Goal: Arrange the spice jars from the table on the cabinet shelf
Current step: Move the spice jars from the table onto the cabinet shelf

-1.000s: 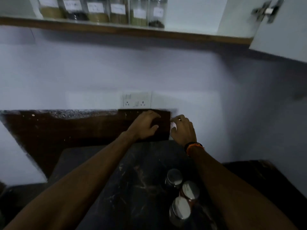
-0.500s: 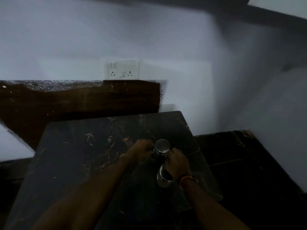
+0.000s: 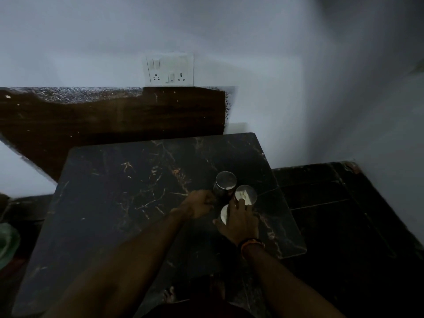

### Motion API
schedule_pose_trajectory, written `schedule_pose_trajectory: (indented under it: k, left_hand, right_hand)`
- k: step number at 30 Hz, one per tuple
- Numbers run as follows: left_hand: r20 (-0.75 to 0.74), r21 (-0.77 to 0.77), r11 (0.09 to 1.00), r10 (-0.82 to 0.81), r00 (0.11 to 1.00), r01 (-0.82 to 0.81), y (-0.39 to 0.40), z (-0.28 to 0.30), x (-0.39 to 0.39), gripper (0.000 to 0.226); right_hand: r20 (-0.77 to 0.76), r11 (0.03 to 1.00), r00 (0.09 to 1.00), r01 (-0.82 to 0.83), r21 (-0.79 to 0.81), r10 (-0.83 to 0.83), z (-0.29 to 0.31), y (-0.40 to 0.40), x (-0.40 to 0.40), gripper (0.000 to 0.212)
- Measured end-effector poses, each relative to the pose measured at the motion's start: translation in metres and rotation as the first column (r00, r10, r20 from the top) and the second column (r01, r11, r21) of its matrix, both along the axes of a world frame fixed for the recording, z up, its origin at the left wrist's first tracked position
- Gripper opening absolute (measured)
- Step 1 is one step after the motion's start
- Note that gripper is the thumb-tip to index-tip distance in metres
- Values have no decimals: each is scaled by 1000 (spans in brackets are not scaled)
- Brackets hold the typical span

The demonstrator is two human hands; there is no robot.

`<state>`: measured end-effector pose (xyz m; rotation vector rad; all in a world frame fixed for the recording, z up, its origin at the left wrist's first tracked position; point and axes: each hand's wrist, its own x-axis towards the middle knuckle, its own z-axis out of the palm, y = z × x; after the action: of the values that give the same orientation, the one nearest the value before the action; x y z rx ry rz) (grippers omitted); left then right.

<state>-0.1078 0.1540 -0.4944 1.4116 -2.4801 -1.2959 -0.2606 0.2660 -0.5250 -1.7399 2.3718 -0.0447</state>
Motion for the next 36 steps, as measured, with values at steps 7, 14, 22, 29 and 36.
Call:
schedule_pose_trajectory:
  k: [7,14,22,29,36]
  left_hand:
    - [-49,96,991,95,994,-90,0,-4,-1,26]
    - [-278,270,913,379,883,-307,-11,8,17,22]
    - [-383,753,612,706,595,-242,-30,39,56,45]
    - [-487,872,450,836,251,193,-39,58,60,50]
    - [-613,785,599,787,64,155,-46,87,60,53]
  right_hand:
    - [-53,999,998,-32,7,33,3,-5,6,69]
    - [346,973,910,-222,-58,229,45,-47,8,58]
    - [681,943,659,-294,-158,320,137,-107,1,80]
    - [837,916,383,-247,-315,391,187,-139,2,75]
    - [900,929,238,-22,-370,364,190,-155,9,48]
